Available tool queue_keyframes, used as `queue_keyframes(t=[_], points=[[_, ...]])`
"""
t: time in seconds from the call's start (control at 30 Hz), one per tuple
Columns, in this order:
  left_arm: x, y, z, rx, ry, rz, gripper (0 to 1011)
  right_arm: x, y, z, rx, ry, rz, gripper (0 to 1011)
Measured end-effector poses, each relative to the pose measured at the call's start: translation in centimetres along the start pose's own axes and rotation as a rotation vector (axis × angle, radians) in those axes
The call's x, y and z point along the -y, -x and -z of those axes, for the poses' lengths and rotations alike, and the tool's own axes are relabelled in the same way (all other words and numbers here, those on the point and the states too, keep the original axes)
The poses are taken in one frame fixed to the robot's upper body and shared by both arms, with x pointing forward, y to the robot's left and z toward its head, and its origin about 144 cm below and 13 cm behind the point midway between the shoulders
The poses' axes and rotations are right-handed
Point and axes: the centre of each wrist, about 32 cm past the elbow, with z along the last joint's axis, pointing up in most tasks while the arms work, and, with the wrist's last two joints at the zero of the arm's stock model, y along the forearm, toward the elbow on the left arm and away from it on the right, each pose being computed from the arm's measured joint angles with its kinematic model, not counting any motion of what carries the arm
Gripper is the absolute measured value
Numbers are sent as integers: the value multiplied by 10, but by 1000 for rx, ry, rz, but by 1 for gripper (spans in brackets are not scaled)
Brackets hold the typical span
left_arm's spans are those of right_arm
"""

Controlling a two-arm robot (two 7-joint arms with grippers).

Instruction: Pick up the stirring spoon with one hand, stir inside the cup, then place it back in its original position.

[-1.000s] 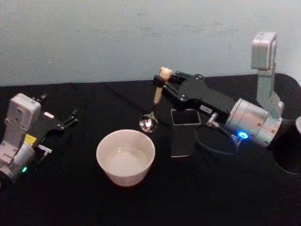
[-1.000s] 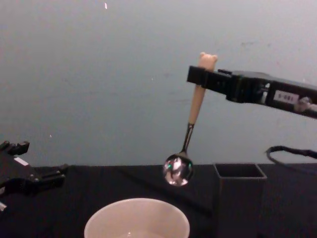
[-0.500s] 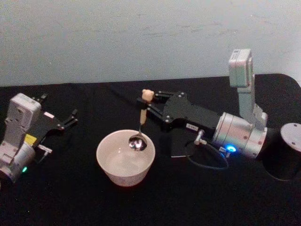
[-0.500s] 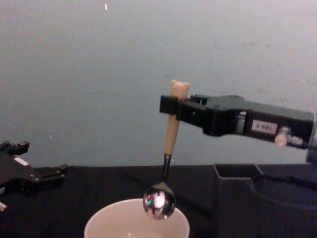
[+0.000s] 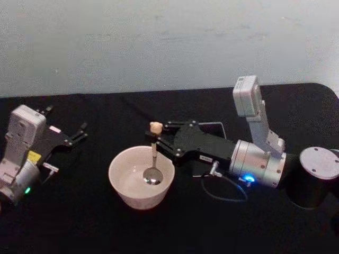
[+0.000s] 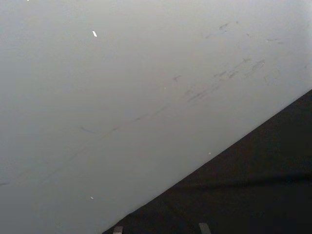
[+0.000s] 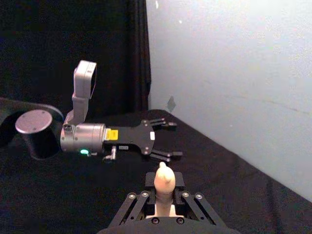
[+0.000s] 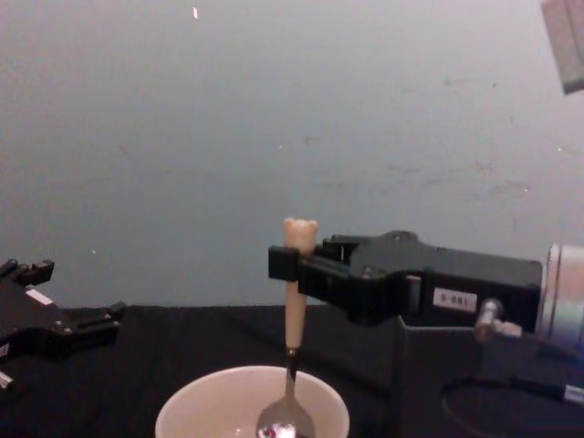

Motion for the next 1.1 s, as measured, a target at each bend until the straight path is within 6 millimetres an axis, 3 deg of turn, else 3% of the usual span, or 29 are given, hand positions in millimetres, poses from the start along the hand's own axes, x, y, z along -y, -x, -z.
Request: queue_keyframes(t=[1.1], points=[[0, 0, 0, 0, 0, 0, 1001, -14, 8, 13, 57, 76, -107, 210]])
